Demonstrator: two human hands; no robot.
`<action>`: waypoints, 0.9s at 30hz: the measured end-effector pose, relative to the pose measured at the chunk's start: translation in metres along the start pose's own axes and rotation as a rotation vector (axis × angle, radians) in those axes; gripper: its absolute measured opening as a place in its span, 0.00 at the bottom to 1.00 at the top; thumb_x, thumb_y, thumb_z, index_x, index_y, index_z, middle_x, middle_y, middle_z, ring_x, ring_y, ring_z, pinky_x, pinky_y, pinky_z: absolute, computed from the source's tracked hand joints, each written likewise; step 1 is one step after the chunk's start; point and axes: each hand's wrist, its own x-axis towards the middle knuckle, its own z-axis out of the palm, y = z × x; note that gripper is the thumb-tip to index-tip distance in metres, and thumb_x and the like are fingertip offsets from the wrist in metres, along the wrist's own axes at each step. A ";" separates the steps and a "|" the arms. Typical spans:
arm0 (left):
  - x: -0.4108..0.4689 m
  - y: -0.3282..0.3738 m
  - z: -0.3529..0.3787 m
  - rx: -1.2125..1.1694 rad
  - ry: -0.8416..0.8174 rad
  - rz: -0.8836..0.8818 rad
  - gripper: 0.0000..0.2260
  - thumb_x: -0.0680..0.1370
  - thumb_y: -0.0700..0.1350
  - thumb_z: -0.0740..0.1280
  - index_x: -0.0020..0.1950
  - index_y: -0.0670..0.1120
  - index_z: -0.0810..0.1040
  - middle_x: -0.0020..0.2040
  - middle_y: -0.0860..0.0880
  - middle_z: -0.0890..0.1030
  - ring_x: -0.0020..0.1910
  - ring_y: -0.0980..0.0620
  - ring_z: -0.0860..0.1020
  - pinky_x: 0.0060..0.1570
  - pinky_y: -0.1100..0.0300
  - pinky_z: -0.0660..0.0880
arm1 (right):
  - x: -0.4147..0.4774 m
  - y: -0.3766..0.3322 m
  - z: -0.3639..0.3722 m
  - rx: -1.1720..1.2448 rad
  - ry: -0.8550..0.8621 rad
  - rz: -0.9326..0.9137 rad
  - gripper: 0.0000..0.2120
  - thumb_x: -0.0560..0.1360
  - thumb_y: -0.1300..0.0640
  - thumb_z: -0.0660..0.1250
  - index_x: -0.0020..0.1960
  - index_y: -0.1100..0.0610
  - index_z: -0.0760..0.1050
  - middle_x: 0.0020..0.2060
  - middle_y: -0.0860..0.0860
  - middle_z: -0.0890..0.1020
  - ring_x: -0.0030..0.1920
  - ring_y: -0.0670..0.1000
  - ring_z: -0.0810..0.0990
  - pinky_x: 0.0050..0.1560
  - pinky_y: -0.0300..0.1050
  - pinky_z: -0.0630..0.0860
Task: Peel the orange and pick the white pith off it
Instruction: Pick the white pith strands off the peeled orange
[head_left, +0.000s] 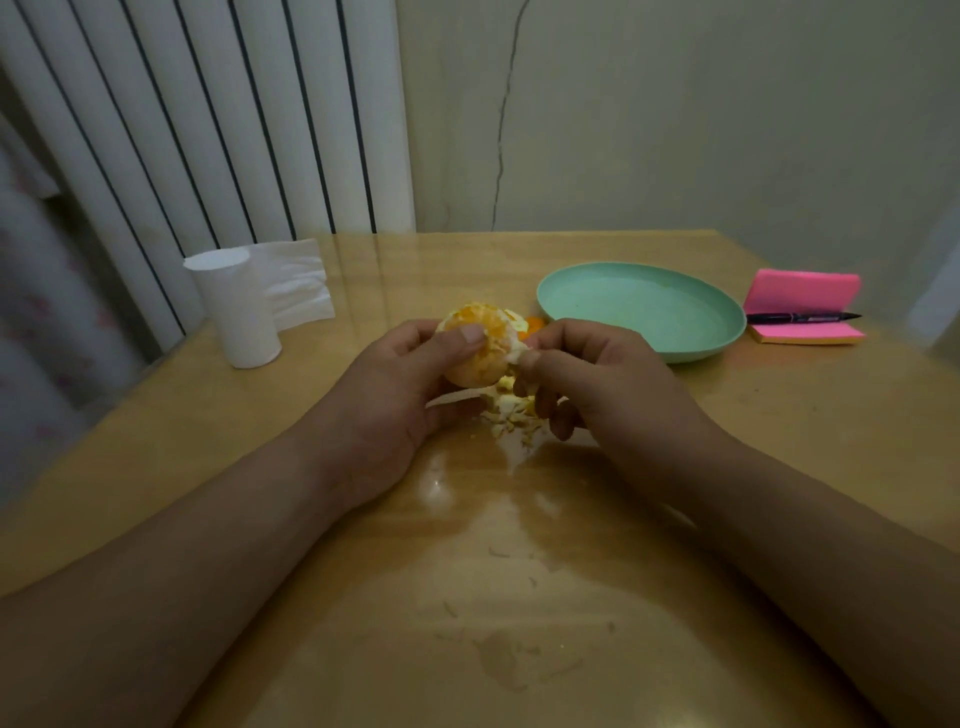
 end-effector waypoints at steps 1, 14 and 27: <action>0.000 0.000 0.000 0.032 0.013 0.021 0.26 0.75 0.52 0.74 0.70 0.41 0.78 0.61 0.42 0.86 0.62 0.42 0.85 0.61 0.45 0.82 | 0.000 0.000 0.000 -0.015 0.005 -0.008 0.07 0.83 0.55 0.69 0.49 0.55 0.83 0.39 0.50 0.85 0.38 0.51 0.80 0.38 0.47 0.78; 0.000 0.000 -0.004 -0.125 -0.152 -0.050 0.21 0.81 0.45 0.69 0.72 0.35 0.77 0.69 0.37 0.81 0.71 0.39 0.79 0.71 0.47 0.77 | 0.003 0.002 -0.002 0.038 -0.024 -0.102 0.07 0.82 0.53 0.70 0.48 0.55 0.80 0.41 0.50 0.84 0.41 0.48 0.81 0.42 0.48 0.78; -0.008 0.008 0.004 -0.420 -0.158 -0.140 0.20 0.79 0.44 0.69 0.69 0.37 0.79 0.63 0.38 0.85 0.60 0.44 0.85 0.51 0.56 0.85 | 0.006 0.000 0.000 0.472 -0.088 0.048 0.07 0.82 0.60 0.68 0.44 0.55 0.77 0.38 0.53 0.80 0.36 0.47 0.78 0.37 0.42 0.74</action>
